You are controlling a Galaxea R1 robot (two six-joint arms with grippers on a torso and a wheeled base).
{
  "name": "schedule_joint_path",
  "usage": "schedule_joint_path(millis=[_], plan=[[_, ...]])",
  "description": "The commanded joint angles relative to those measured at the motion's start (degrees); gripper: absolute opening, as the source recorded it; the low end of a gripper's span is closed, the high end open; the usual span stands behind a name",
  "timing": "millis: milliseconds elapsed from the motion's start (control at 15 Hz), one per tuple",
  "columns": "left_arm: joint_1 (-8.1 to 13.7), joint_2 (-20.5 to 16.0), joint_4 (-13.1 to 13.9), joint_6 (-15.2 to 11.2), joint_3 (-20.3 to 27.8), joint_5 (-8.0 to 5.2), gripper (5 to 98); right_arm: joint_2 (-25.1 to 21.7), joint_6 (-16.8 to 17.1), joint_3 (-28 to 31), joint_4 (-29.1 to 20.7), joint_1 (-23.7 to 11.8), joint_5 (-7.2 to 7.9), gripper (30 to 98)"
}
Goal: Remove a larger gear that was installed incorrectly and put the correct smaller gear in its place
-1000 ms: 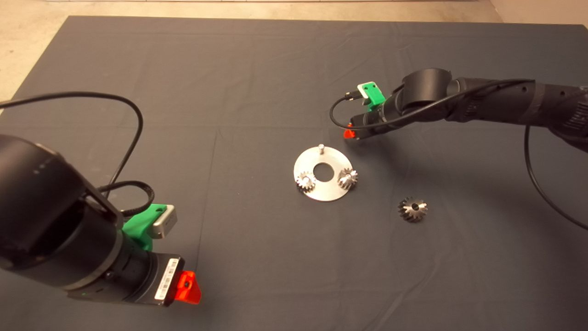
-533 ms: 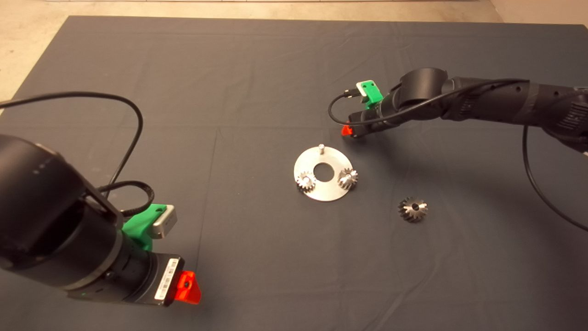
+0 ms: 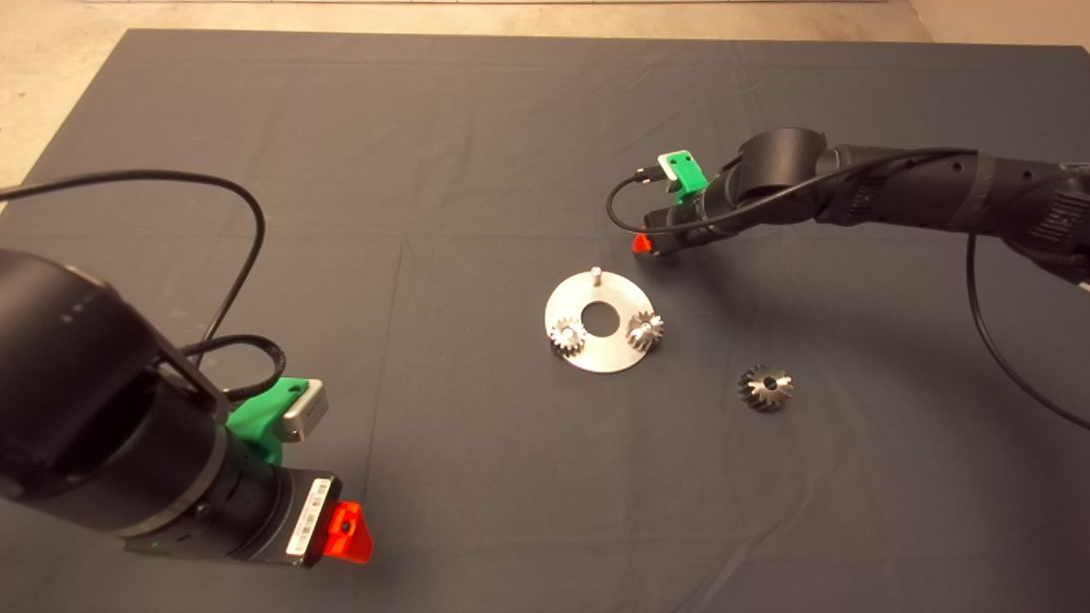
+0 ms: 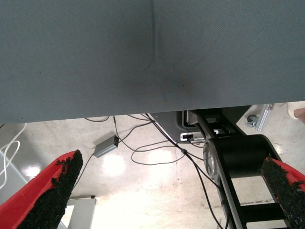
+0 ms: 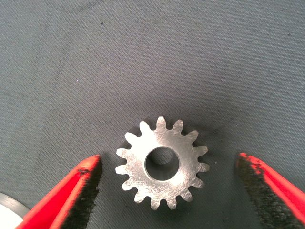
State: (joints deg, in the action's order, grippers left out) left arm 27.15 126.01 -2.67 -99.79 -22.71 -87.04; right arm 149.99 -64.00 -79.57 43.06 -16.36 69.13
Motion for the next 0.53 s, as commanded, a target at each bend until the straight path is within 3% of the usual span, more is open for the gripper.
schedule_joint_path(millis=[0,333,467], plan=[[0.28,-0.19,0.38,-0.06,0.75,-0.32,97.6,-0.09,-0.34,0.13,1.59,-1.31,-0.05,74.6],[0.19,-0.19,0.38,-0.06,0.75,-0.32,97.6,-0.09,-0.25,0.13,1.59,-1.31,-0.05,65.8],[0.21,-0.19,0.38,-0.06,0.75,-0.32,97.6,-0.09,-0.34,0.13,1.59,-1.31,-0.05,65.1]])
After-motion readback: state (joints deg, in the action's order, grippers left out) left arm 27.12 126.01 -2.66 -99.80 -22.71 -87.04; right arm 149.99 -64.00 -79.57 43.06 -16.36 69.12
